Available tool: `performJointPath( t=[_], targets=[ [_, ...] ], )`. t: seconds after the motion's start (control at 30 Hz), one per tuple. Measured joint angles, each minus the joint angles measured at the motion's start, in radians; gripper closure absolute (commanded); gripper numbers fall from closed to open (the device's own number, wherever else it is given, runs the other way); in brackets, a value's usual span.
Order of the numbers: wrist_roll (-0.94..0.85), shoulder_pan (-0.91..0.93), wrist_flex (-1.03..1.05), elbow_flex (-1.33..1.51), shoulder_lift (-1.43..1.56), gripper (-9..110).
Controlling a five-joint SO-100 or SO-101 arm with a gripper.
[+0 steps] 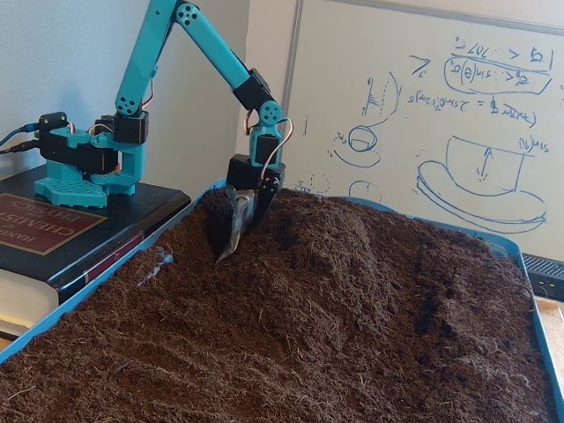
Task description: Build a berm.
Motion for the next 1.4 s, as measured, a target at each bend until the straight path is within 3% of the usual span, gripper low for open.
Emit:
performJointPath(
  t=[0.83, 1.4],
  targets=[
    [0.0, 0.037, 0.002, -0.087, 0.032, 101],
    [0.006, 0.08, 0.548, -0.218, 0.402, 101]
  ],
)
